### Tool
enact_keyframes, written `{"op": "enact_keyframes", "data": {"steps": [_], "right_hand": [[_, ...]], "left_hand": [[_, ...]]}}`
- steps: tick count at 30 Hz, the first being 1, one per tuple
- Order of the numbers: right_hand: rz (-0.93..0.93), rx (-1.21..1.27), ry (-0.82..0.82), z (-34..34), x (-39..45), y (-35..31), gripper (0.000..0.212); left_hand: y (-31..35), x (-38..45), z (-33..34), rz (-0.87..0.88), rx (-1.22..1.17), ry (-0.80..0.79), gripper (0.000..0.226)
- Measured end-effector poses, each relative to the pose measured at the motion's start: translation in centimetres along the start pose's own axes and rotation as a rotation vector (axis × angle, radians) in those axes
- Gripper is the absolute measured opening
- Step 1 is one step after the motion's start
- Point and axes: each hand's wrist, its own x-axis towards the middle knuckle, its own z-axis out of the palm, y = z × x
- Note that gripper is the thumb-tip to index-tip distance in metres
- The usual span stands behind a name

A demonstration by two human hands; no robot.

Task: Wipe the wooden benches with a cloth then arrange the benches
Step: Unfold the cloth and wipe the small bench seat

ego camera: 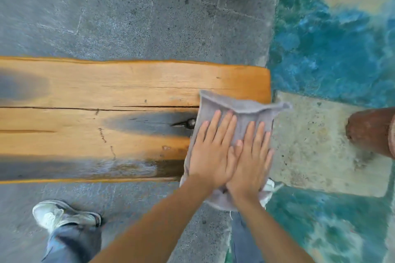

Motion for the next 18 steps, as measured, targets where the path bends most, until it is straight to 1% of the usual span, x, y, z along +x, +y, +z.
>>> {"op": "enact_keyframes", "data": {"steps": [2,3,4,6,8,10,12,13,15,17,18], "right_hand": [[0.04,0.001,-0.063,0.3,-3.4,0.3,0.065],[0.051,-0.012,-0.085,0.5,-4.1,0.2,0.063],[0.055,-0.024,-0.1,0.4,-3.8,-0.3,0.058],[0.004,-0.078,-0.065,0.0,-0.9,-1.9,0.053],[-0.041,-0.085,-0.016,-0.8,4.1,-4.9,0.052],[-0.064,-0.037,0.041,-1.2,9.5,-9.6,0.053],[-0.063,0.014,0.107,-0.8,12.6,-13.5,0.056],[-0.053,0.018,0.134,-0.1,12.7,-14.4,0.056],[-0.058,-0.031,0.16,1.2,9.9,-14.4,0.057],[-0.094,-0.089,0.168,2.2,4.4,-13.1,0.056],[-0.118,-0.093,0.147,2.5,1.2,-12.5,0.056]], "left_hand": [[-0.6,-3.4,0.5,0.103,0.063,-0.104,0.057],[-1.0,-3.9,0.4,0.157,0.087,-0.138,0.055],[-1.6,-3.4,-0.2,0.202,0.097,-0.151,0.053],[-3.6,-0.5,-1.9,0.257,0.116,-0.107,0.053],[-6.0,4.0,-4.0,0.199,0.147,-0.033,0.057],[-9.0,8.5,-6.3,0.063,0.181,0.057,0.061],[-11.0,11.1,-7.6,-0.037,0.199,0.118,0.065],[-11.5,11.1,-7.6,-0.06,0.205,0.145,0.066],[-11.9,8.7,-6.5,-0.076,0.172,0.2,0.068],[-11.8,3.5,-4.7,-0.094,0.111,0.23,0.067],[-11.7,0.2,-3.9,-0.105,0.088,0.218,0.066]]}}
